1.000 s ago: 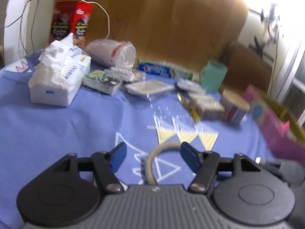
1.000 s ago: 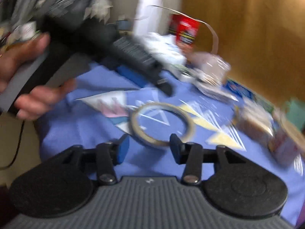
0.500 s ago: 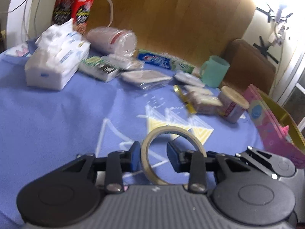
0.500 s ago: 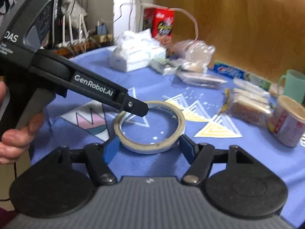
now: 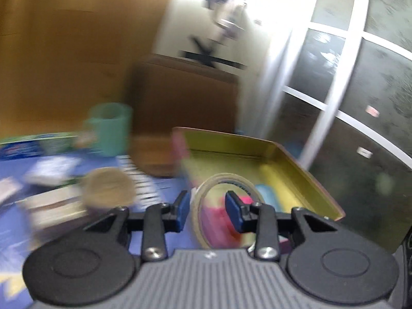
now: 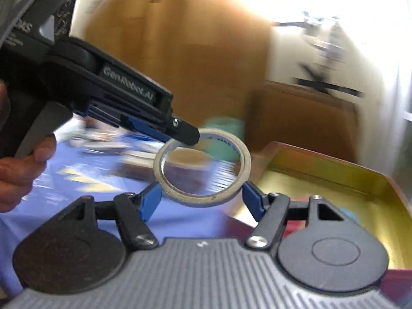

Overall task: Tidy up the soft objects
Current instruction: 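Carry the tape roll into the tin and release it, then grasp the clear bag of bread snacks with the left tool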

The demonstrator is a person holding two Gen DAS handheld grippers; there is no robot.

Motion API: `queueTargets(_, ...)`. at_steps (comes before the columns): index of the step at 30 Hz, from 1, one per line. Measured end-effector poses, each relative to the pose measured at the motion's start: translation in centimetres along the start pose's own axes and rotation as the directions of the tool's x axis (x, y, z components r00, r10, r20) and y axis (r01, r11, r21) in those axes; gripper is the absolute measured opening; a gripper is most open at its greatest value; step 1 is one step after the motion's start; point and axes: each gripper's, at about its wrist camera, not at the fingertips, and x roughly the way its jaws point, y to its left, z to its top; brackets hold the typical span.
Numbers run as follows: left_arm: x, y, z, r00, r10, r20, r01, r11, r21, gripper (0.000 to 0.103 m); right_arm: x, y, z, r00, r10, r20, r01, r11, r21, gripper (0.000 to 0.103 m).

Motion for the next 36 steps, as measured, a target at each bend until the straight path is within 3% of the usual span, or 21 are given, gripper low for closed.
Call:
queueTargets(3,4.0,-2.3,0.3,0.999,-0.042,-0.005,0.042,0.999,0.010,0.038,0.9,-3.9,-0.8,0.995,-0.090,-0.052,0.091,0.996,0.023,0.072)
queueTargets(4,5.0,-2.7,0.3,0.999,-0.033,-0.004,0.033,0.999,0.015,0.042,1.0,-4.5,-1.1,0.992,-0.116,-0.047,0.117,0.993,0.030,0.084)
queueTargets(6,5.4,-2.8,0.0,1.000,0.019,-0.015,-0.018,1.000,0.017,0.042,1.8,-5.8,-1.0,0.979,-0.202,-0.041,0.203,0.978,0.038,0.085)
queueTargets(8,4.0,-1.8,-0.5,1.000,0.011,-0.002,-0.011,1.000,0.001,0.043,1.3,-6.1,-0.8,0.966,-0.258,-0.017,0.258,0.964,0.070,0.085)
queueTargets(11,0.4,0.9,-1.7,0.996,0.083,0.042,-0.082,0.996,-0.026,0.047,0.2,-6.1,-0.4,0.974,-0.221,0.058,0.209,0.965,0.159,0.078)
queueTargets(13,-2.2,3.5,-3.0,0.989,0.139,0.049,-0.135,0.988,-0.071,0.049,0.5,-4.8,0.2,0.981,-0.176,0.084,0.161,0.974,0.158,0.058)
queueTargets(15,-4.3,6.5,-4.4,0.975,0.220,0.032,-0.215,0.970,-0.110,0.049,1.2,-3.3,0.8,0.990,-0.103,0.099,0.087,0.985,0.151,0.053)
queueTargets(18,-7.1,10.8,-7.1,0.933,0.359,-0.006,-0.355,0.920,-0.166,0.049,4.1,-0.4,1.7,0.994,0.091,0.064,-0.100,0.983,0.155,0.051)
queueTargets(20,-8.4,13.1,-8.1,0.917,0.399,-0.019,-0.394,0.894,-0.215,0.049,6.6,2.2,2.3,0.984,0.175,0.015,-0.175,0.974,0.147,0.051)
queueTargets(25,-10.5,17.5,-8.8,0.917,0.399,-0.023,-0.383,0.860,-0.336,0.049,13.4,6.6,3.7,0.958,0.273,-0.083,-0.262,0.957,0.127,0.051)
queueTargets(30,-10.0,18.8,-8.9,0.932,0.361,-0.024,-0.345,0.870,-0.353,0.049,17.6,6.1,3.4,0.952,0.230,-0.203,-0.190,0.961,0.198,0.046)
queueTargets(34,-9.5,18.9,-9.3,0.942,0.334,-0.029,-0.322,0.876,-0.359,0.049,17.8,2.9,3.4,0.977,0.080,-0.200,-0.020,0.958,0.286,0.051)
queueTargets(36,-8.9,19.3,-8.9,0.951,0.308,-0.030,-0.297,0.881,-0.369,0.049,17.1,2.7,3.6,0.976,0.112,-0.187,-0.055,0.955,0.290,0.051)
